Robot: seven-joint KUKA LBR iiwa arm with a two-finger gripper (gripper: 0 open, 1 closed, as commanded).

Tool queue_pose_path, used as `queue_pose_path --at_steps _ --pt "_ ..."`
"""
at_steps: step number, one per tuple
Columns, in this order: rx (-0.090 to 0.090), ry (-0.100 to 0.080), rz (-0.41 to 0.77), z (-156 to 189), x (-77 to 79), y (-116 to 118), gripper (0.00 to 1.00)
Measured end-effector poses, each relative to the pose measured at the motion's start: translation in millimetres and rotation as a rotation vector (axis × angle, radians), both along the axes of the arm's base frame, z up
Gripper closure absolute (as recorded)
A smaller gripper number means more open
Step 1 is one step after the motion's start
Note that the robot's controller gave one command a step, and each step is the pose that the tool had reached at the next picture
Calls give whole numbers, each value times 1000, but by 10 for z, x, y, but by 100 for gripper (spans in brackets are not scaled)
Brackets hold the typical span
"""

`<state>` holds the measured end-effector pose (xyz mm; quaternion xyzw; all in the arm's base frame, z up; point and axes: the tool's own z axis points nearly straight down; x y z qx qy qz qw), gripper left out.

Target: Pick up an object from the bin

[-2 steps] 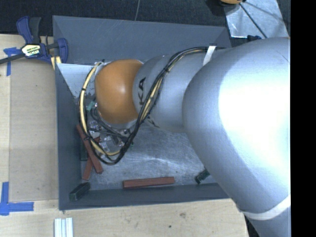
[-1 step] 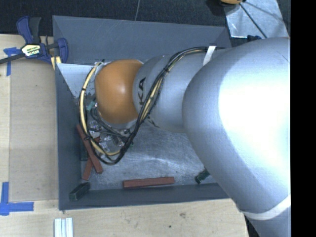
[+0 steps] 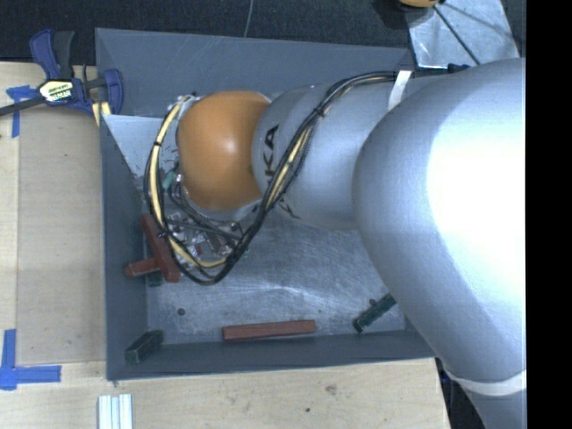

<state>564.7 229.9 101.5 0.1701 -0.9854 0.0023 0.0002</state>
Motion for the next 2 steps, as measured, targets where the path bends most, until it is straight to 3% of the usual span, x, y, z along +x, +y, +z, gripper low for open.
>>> queue_pose_path --at_steps 2 --pt "6 -4 -49 184 134 16 100"
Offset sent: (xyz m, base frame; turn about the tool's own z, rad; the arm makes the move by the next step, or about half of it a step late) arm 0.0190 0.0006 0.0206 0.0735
